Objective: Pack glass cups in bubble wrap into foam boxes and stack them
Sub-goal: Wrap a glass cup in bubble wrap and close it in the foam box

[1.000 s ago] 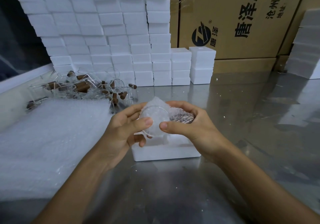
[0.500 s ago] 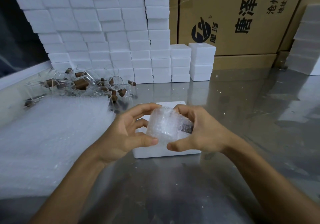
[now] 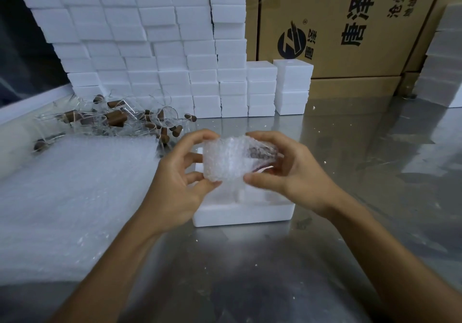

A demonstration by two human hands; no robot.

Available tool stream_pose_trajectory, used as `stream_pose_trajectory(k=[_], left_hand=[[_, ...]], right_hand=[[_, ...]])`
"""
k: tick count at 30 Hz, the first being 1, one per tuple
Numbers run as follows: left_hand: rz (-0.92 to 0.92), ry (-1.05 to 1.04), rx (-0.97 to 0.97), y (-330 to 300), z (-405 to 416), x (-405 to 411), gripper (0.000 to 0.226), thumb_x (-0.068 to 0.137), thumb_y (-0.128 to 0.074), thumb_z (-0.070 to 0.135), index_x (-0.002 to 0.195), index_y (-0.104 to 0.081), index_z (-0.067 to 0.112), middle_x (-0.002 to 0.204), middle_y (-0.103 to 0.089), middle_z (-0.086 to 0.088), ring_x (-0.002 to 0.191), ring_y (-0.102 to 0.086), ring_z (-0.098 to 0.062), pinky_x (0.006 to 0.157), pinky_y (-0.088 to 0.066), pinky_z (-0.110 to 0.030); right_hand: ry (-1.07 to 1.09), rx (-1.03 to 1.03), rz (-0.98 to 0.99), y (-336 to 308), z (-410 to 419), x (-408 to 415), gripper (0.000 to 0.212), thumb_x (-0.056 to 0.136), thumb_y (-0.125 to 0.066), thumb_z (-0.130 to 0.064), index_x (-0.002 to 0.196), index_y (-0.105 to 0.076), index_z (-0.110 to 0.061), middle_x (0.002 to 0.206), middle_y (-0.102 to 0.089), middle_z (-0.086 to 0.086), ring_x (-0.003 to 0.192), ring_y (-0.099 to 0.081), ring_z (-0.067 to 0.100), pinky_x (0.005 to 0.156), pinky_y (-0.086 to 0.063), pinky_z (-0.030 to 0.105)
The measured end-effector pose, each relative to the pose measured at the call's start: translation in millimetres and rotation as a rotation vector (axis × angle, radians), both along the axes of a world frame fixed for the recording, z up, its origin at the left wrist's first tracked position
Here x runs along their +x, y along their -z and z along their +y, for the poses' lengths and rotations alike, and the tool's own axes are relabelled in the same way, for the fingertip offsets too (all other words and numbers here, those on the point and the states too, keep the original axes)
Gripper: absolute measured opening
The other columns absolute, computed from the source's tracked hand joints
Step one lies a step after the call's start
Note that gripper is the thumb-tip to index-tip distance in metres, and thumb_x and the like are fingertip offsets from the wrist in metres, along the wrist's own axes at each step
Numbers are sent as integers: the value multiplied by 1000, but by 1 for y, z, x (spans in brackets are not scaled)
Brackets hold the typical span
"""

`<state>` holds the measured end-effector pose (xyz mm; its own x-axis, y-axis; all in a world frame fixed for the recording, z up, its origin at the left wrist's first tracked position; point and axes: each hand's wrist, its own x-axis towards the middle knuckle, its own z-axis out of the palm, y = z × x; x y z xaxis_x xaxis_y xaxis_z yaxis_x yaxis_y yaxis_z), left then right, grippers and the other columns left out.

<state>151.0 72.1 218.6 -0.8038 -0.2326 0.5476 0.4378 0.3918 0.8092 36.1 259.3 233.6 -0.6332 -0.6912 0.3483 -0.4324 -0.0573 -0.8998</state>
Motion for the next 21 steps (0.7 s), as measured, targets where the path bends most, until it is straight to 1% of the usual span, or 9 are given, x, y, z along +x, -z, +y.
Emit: stream_pose_trajectory(k=[3, 5, 6, 9, 11, 15, 17, 19, 21], left_hand=[[37, -84, -36, 4, 0, -1, 63, 71, -74, 8, 118, -54, 45, 127, -56, 8, 108, -62, -22, 79, -57, -29], [39, -136, -80, 9, 0, -2, 64, 74, -73, 11, 126, -51, 40, 130, -54, 5, 109, -62, -22, 80, -55, -25], [41, -162, -117, 11, 0, -2, 65, 75, -73, 11, 129, -50, 39, 132, -53, 5, 110, -61, -21, 81, -54, -23], [58, -209, -207, 15, -2, -2, 71, 78, -77, 5, 135, -47, 36, 136, -51, 8, 113, -59, -16, 83, -54, -20], [66, -218, -208, 16, -2, -2, 74, 79, -78, -1, 134, -47, 37, 136, -51, 10, 113, -60, -14, 82, -54, -19], [74, -238, -208, 14, -3, -1, 75, 78, -79, -1, 135, -47, 37, 137, -52, 12, 111, -61, -9, 80, -53, -16], [68, -241, -224, 15, -2, -1, 74, 78, -80, 1, 136, -48, 33, 135, -52, 16, 105, -65, -8, 80, -55, -18], [64, -247, -241, 15, -1, -2, 73, 77, -82, 2, 137, -50, 29, 130, -54, 21, 97, -68, -10, 79, -56, -21], [78, -254, -274, 15, 0, -2, 72, 75, -83, 3, 136, -51, 25, 125, -57, 22, 88, -69, -11, 77, -57, -21]], right_hand=[[30, -151, -177, 0, -1, -3, 40, 81, -76, -11, 119, -67, -18, 92, -74, -1, 80, -71, 22, 76, -57, 29], [77, -203, -254, 1, -1, -5, 26, 82, -72, -17, 108, -71, -16, 87, -75, 4, 75, -71, 19, 73, -55, 28], [92, -210, -276, 1, -2, -6, 23, 82, -72, -19, 105, -72, -15, 88, -76, 7, 74, -71, 18, 73, -55, 27], [102, -195, -268, 4, -2, -5, 30, 77, -71, -24, 104, -72, -12, 90, -77, 9, 73, -71, 18, 71, -56, 25], [103, -182, -257, 5, -3, -5, 33, 76, -70, -27, 106, -72, -12, 89, -77, 8, 73, -71, 16, 73, -57, 25], [89, -152, -231, 6, -3, -4, 37, 79, -67, -30, 107, -71, -7, 83, -76, 4, 73, -68, 12, 76, -55, 27], [107, -138, -218, 6, -3, -5, 30, 83, -67, -27, 105, -72, -7, 84, -75, 4, 74, -66, 11, 76, -55, 25], [139, -116, -209, 7, -3, -6, 21, 89, -66, -23, 103, -72, -9, 88, -74, 10, 80, -67, 12, 78, -57, 24], [159, -80, -197, 8, -2, -8, 20, 91, -65, -24, 102, -72, -9, 90, -74, 13, 85, -68, 13, 82, -58, 26]])
